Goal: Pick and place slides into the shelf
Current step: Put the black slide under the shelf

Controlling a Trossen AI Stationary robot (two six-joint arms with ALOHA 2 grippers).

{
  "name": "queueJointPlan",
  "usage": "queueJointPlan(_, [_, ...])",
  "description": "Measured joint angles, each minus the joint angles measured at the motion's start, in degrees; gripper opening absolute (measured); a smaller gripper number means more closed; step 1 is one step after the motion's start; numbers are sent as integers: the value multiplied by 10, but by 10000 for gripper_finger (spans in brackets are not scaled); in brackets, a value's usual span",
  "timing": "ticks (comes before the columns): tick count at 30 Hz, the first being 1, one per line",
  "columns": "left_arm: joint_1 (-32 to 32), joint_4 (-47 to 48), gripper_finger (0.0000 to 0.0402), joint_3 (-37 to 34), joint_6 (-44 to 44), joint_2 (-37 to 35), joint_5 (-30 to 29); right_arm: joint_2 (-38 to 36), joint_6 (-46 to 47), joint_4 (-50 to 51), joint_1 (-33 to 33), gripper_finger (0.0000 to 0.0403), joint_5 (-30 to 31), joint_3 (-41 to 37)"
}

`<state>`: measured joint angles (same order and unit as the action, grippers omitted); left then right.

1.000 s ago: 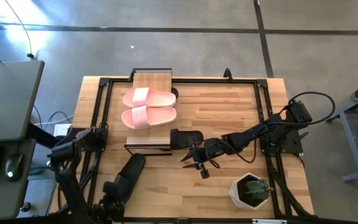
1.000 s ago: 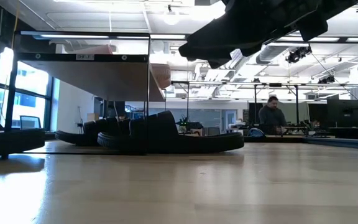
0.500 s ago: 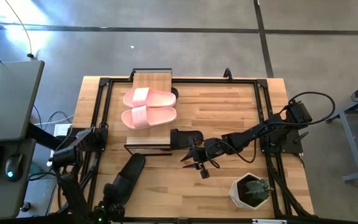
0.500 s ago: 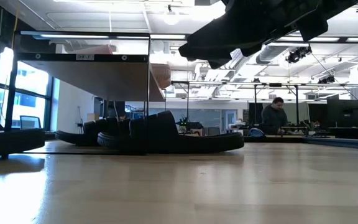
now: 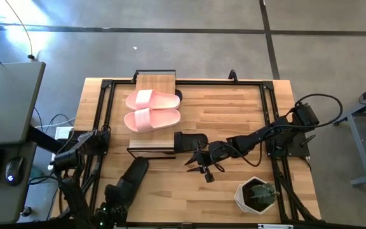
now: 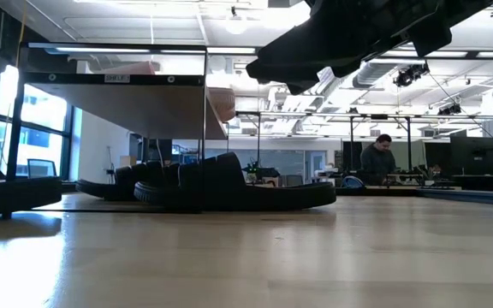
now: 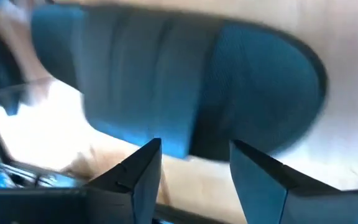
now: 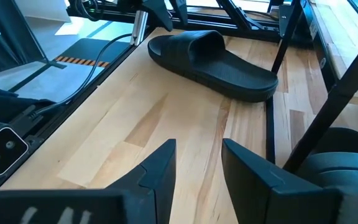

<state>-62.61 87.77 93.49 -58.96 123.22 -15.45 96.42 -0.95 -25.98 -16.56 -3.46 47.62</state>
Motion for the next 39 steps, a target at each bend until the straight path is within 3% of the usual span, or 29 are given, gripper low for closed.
queueJointPlan(4, [0, -11, 165, 0, 11, 0, -51, 0, 1, 0, 0, 118, 0, 0])
queueJointPlan(25, [11, -22, 159, -43, 41, 26, -93, 0, -6, 3, 0, 118, 0, 0])
queueJointPlan(39, [11, 24, 158, -42, -45, 69, -113, 0, -4, 5, 0, 118, 3, 0])
